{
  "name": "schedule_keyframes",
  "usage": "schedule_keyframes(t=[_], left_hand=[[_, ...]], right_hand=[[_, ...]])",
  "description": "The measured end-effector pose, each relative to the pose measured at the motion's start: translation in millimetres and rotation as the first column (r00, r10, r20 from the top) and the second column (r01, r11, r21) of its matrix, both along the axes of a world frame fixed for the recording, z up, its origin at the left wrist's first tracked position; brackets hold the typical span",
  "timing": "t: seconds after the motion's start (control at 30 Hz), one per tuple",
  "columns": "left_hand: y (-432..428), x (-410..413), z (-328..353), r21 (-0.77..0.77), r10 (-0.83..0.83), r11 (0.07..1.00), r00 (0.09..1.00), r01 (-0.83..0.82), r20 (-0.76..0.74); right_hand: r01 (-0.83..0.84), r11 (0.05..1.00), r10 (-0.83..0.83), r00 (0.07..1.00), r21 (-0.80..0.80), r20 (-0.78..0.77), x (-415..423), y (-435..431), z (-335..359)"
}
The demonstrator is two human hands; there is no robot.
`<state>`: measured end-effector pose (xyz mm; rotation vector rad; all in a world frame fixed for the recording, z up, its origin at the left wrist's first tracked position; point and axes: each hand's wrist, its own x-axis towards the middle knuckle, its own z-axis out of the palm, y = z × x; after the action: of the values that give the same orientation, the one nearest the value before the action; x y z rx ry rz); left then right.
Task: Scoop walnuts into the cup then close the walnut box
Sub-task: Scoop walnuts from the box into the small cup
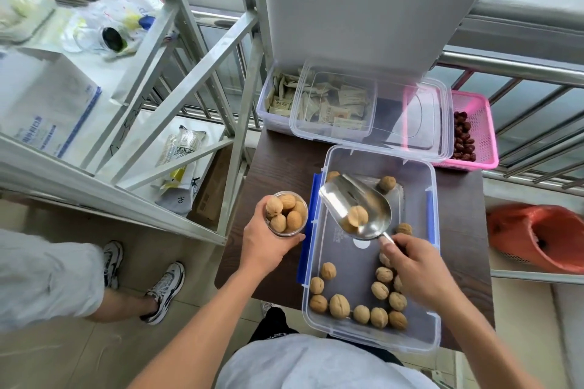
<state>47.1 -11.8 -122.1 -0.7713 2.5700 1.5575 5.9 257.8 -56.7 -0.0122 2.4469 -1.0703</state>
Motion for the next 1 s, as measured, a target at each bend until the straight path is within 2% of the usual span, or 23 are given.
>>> schedule_keyframes(t=[0.1,0.27,0.6,0.8,1.0], left_hand=[[0.3,-0.1,-2.7,0.014,0.004,1.000,1.000,-0.004,0.002],[-0.9,-1.0,-6.3,0.013,-0.014,1.000,1.000,0.014,-0.003],[-4.9,-3.0,-1.6,-0.024,-0.060,0.998,0.997,0.059,-0.041],[-5.9,-6.9,-6.9,-0.023,-0.068,0.998,0.996,0.067,-0.061],[-6.4,-7.8,-6.9,-0.011,-0.078,0.997,0.995,0.077,-0.059]], right_hand=[[-0.159,0.986,0.154,0.984,0.057,0.085,-0.6,2.7,30.8],[-0.310,0.941,0.290,0.945,0.137,0.152,-14.1,-15.2,59.3],[-0.438,0.850,0.383,0.896,0.293,0.226,-34.0,-25.7,99.4],[-0.470,0.815,0.416,0.882,0.339,0.221,-39.4,-18.9,115.5],[-0.336,0.916,0.307,0.939,0.218,0.156,-45.4,-9.4,121.2]])
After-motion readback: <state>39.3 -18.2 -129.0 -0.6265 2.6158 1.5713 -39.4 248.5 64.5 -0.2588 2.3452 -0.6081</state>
